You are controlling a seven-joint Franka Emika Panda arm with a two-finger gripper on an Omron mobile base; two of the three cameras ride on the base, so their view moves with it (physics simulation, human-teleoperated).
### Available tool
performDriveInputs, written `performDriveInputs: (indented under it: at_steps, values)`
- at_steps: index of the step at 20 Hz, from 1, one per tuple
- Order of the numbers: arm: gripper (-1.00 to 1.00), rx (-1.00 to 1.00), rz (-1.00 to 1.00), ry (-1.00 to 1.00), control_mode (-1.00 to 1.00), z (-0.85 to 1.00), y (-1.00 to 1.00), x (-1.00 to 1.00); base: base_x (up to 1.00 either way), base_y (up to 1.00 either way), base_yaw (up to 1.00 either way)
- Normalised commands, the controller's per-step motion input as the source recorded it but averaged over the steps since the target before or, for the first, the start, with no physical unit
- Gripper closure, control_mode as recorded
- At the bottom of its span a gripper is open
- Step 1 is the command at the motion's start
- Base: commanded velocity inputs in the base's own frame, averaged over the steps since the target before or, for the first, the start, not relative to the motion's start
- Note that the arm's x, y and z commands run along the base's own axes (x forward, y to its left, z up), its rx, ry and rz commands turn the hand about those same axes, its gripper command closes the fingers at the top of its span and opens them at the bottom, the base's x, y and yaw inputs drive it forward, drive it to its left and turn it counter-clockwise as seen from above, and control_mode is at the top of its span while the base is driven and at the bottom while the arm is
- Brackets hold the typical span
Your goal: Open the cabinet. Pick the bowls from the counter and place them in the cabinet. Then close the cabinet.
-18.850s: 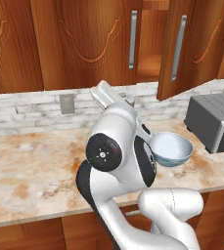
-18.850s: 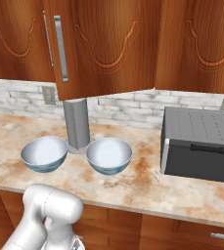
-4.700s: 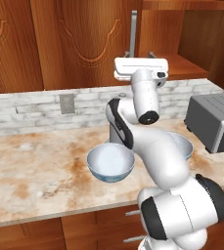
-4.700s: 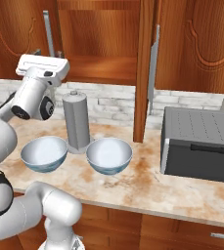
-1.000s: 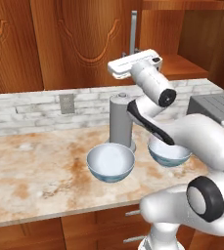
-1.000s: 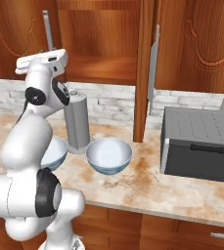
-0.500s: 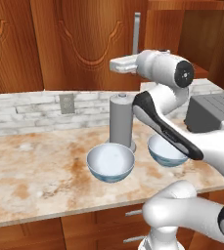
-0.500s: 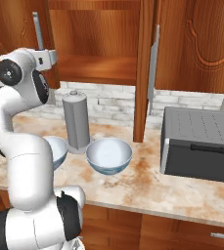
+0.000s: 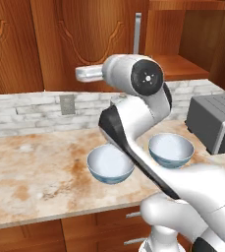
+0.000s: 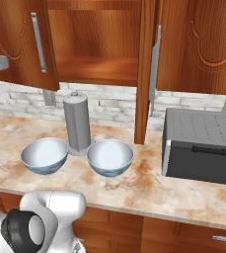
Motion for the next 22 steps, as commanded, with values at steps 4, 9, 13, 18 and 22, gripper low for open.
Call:
performDriveInputs:
  at_steps: [4, 9, 13, 18, 22]
  values:
    - [1.00, -0.01, -0.12, -0.13, -1.00, 0.64, -0.46, -0.33, 0.00, 0.00, 0.00]
    - [1.00, 0.00, 0.02, -0.09, -1.00, 0.31, -1.00, -0.45, 0.00, 0.00, 0.00]
    - [1.00, 0.01, 0.11, -0.02, -1.00, -0.04, -1.00, -0.33, 0.00, 0.00, 0.00]
    - [-1.00, 0.01, 0.18, 0.00, -1.00, -0.04, -0.88, -0.04, 0.00, 0.00, 0.00]
    - [-1.00, 0.04, 0.15, -0.02, -1.00, 0.00, -0.82, 0.00, 0.00, 0.00, 0.00]
